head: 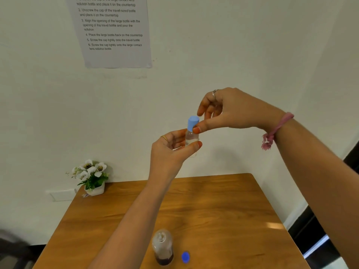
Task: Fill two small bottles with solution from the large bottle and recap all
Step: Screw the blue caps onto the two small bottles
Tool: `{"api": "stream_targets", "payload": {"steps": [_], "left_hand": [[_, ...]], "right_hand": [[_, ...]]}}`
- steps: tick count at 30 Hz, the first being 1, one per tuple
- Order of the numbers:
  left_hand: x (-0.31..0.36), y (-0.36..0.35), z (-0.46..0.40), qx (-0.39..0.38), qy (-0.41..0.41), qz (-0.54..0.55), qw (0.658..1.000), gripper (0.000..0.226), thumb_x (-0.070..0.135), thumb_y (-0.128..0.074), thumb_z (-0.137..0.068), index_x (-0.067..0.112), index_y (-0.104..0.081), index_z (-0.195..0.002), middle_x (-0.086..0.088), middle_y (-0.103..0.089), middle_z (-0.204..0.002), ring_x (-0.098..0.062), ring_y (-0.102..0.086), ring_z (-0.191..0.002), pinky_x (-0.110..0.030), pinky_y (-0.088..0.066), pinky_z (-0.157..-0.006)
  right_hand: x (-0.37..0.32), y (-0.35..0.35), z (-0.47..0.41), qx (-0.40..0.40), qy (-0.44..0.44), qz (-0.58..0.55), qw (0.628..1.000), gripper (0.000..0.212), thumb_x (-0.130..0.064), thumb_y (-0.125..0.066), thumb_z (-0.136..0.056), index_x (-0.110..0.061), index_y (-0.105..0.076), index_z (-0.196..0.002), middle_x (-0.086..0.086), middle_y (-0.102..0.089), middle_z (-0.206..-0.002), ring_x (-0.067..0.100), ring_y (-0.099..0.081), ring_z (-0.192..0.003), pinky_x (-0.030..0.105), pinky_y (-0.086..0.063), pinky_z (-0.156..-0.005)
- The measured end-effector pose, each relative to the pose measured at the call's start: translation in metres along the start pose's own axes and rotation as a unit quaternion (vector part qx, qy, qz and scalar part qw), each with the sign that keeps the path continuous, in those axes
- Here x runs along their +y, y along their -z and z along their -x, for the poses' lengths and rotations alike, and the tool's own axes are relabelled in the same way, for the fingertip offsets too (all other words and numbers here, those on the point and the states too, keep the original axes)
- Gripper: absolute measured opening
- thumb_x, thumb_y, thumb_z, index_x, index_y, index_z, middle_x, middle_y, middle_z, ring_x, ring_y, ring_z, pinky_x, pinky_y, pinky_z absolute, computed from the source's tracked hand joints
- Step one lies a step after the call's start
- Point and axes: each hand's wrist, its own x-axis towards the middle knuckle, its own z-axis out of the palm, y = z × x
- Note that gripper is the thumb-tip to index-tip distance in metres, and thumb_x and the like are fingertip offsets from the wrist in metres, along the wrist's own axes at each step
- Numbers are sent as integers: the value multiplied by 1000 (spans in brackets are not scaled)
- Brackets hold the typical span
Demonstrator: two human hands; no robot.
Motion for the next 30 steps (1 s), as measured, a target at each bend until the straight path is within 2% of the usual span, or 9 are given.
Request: {"api": "stream_targets", "payload": {"steps": [3, 5, 8, 12, 14, 17, 21, 26, 30], "left_hand": [[-1, 1, 1, 2, 0, -7, 1000, 35, 22, -82, -71, 24, -69, -104, 8, -74, -94, -8, -69, -88, -11, -53, -68], [-1, 2, 1, 3, 0, -2, 1000, 37, 22, -82, -71, 22, -70, -105, 8, -74, -93, -8, -70, -87, -11, -53, -68], [-2, 3, 2, 5, -2, 0, 1000, 35, 20, -83, -69, 23, -70, -102, 6, -74, -92, -7, -70, -87, -13, -54, -70], [-5, 4, 1, 11, 1, -7, 1000, 37, 22, -83, -70, 21, -70, -105, 7, -74, -94, -10, -69, -90, -15, -55, -72], [-5, 5, 0, 8, 0, -8, 1000, 39, 22, -83, -70, 19, -70, -107, 6, -74, -96, -10, -69, -91, -16, -55, -74], [-6, 4, 0, 5, 1, -3, 1000, 38, 20, -82, -70, 16, -70, -106, 4, -74, -93, -9, -70, -88, -14, -55, -72], [-8, 3, 0, 9, -5, 0, 1000, 36, 18, -82, -71, 17, -71, -105, 5, -75, -92, -7, -69, -85, -9, -52, -67], [-11, 1, 0, 6, -1, 3, 1000, 37, 19, -82, -70, 17, -70, -105, 3, -75, -93, -8, -70, -87, -12, -54, -71], [-12, -1, -2, 8, -3, 13, 1000, 35, 17, -82, -70, 16, -71, -104, 3, -75, -93, -11, -70, -89, -13, -54, -72]], "right_hand": [[0, -2, 3, -25, 6, -71, 997, 52, -38, -75, -70, -30, -56, -119, -18, -65, -103, 2, -65, -88, 8, -47, -66], [0, -10, 2, -14, 13, -133, 991, 49, -27, -76, -74, -25, -58, -119, -15, -69, -98, 0, -67, -84, 7, -47, -65], [-1, -20, -2, 27, 6, -112, 993, 50, -38, -78, -69, -26, -60, -114, -10, -67, -84, 5, -65, -76, 15, -50, -68], [4, -22, 0, -17, 2, -172, 985, 64, -33, -77, -71, -27, -50, -128, -11, -66, -109, 8, -65, -96, 22, -54, -80], [6, -25, 1, 3, 11, -213, 977, 55, -25, -78, -71, -24, -57, -122, -8, -70, -99, 6, -67, -90, 17, -53, -77], [6, -35, -4, 55, 1, -195, 979, 48, -33, -79, -68, -25, -60, -112, -4, -66, -82, 2, -61, -72, 11, -50, -66], [9, -35, -3, -21, -10, -212, 977, 65, -29, -76, -73, -27, -47, -130, -8, -66, -114, 7, -64, -102, 21, -53, -85], [10, -48, -2, 70, -15, -222, 972, 48, -31, -79, -69, -25, -60, -113, -3, -68, -87, 1, -63, -74, 13, -51, -68], [17, -49, 1, -23, -36, -232, 972, 70, -34, -75, -71, -29, -44, -134, -7, -61, -123, 8, -60, -109, 24, -50, -90]]}}
